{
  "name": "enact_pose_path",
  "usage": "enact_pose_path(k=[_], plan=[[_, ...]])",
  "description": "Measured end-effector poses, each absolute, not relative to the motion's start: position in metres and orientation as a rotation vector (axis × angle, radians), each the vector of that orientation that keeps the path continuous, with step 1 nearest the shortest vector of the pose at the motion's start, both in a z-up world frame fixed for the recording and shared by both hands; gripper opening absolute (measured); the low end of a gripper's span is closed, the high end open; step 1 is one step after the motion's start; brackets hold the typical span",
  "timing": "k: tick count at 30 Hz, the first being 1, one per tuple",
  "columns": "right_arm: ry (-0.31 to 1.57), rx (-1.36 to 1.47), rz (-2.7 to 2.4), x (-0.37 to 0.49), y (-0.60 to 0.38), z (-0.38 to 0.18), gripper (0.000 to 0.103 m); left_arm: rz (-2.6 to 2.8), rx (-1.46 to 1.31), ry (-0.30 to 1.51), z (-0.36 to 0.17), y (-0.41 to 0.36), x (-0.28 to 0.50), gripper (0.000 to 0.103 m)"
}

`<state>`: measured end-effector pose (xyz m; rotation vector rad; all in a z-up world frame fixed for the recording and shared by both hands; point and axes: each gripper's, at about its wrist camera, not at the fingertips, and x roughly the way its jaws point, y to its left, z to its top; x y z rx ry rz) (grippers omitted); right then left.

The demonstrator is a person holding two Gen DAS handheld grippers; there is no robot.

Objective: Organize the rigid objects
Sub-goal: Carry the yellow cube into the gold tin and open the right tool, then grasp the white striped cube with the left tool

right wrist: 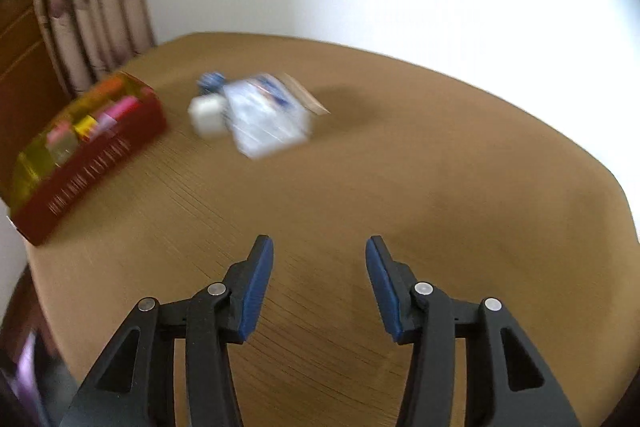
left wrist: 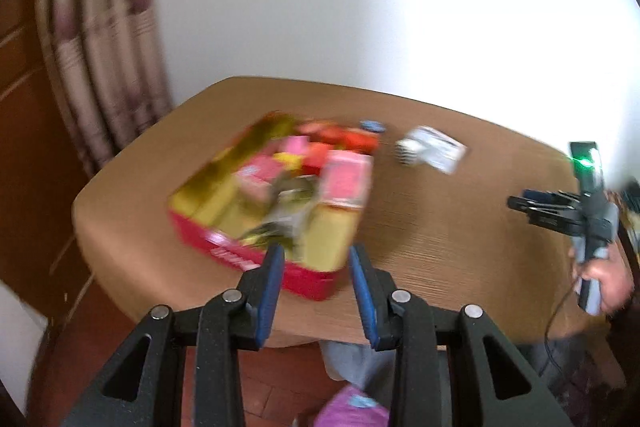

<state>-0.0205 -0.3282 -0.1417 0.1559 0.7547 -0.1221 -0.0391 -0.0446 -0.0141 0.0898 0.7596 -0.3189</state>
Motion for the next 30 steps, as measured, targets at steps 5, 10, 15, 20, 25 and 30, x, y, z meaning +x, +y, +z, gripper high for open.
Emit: enact_pose_path(k=[5,10,15,20,25,30], plan=[[0.747,0.191,-0.156,-0.040,-0.355,-0.158,0.051,-0.521,0.020,0.827,-0.003,-0.100,-0.014,0.039],[0.694,0.327,-0.111,-0.052,-0.379,-0.160,0.061,-0.654,0.143,0.749,0.015,-0.167,0.032,0.045],[0.669,0.371,-0.067,-0.053,-0.380,-0.157,0.061,-0.766,0.348,0.788,0.003,-0.215,0.098,0.047],[0.670,0.388,-0.043,-0.052,-0.380,-0.158,0.063,-0.799,0.532,0.871,-0.035,-0.239,0.143,0.047],[0.682,0.404,-0.026,-0.049,-0.379,-0.161,0.063,-0.815,0.592,0.951,-0.059,-0.249,0.165,0.047],[0.686,0.419,-0.006,-0.047,-0.378,-0.163,0.064,-0.826,0.661,0.992,-0.081,-0.261,0.189,0.047]])
